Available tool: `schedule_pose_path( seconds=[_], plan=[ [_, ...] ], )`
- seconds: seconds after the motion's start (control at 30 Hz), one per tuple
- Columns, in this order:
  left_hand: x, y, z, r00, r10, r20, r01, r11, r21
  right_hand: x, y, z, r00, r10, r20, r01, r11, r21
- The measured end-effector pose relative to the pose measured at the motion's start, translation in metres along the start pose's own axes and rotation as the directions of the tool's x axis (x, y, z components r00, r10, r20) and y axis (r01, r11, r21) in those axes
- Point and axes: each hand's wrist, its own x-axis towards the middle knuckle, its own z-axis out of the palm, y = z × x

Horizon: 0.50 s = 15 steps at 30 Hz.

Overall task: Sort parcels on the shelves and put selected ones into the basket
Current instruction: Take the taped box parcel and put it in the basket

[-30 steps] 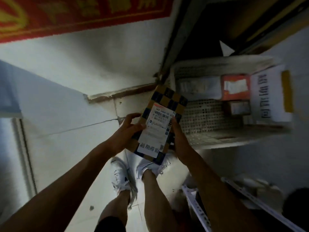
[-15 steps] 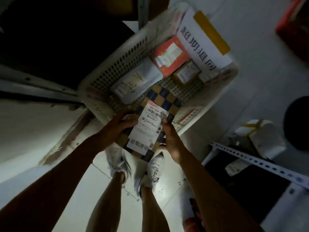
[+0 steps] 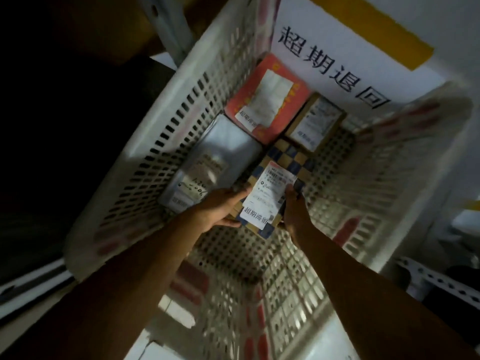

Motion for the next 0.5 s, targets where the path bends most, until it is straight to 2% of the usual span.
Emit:
schedule_pose_path(
  seconds=[0.07, 0.13, 0.2, 0.27, 0.33, 0.43, 0.5],
  plan=[
    [0.034, -0.003, 0.000, 0.981, 0.087, -0.175, -0.088, 0.996, 0.003, 0.021, -0.002, 0.005, 1.000, -0.005, -0.020, 0.006, 0.996, 0.092],
    [0.063, -0.016, -0.002, 0.925, 0.147, -0.352, -0.151, 0.988, 0.016, 0.042, -0.002, 0.009, 1.000, 0.025, -0.018, -0.024, 0.997, 0.070],
    [0.081, -0.033, 0.001, 0.887, 0.144, -0.438, -0.199, 0.976, -0.083, 0.052, 0.008, 0.010, 0.999, 0.038, -0.029, -0.039, 0.999, -0.008],
    [0.086, -0.048, 0.006, 0.847, 0.101, -0.523, -0.220, 0.961, -0.170, 0.048, 0.013, 0.008, 0.999, 0.042, -0.029, -0.041, 0.999, 0.009],
    [0.077, -0.051, 0.015, 0.827, 0.102, -0.553, -0.245, 0.950, -0.192, 0.038, 0.006, 0.006, 0.998, 0.034, -0.062, -0.034, 0.999, -0.002],
    [0.056, -0.048, 0.021, 0.879, 0.069, -0.472, -0.227, 0.931, -0.286, 0.014, -0.008, 0.007, 0.988, 0.004, -0.155, -0.023, 0.992, -0.120],
    [0.036, -0.045, 0.019, 0.897, 0.071, -0.436, -0.200, 0.946, -0.256, -0.013, -0.016, 0.006, 0.988, -0.012, -0.154, -0.026, 0.971, -0.240]
  ],
)
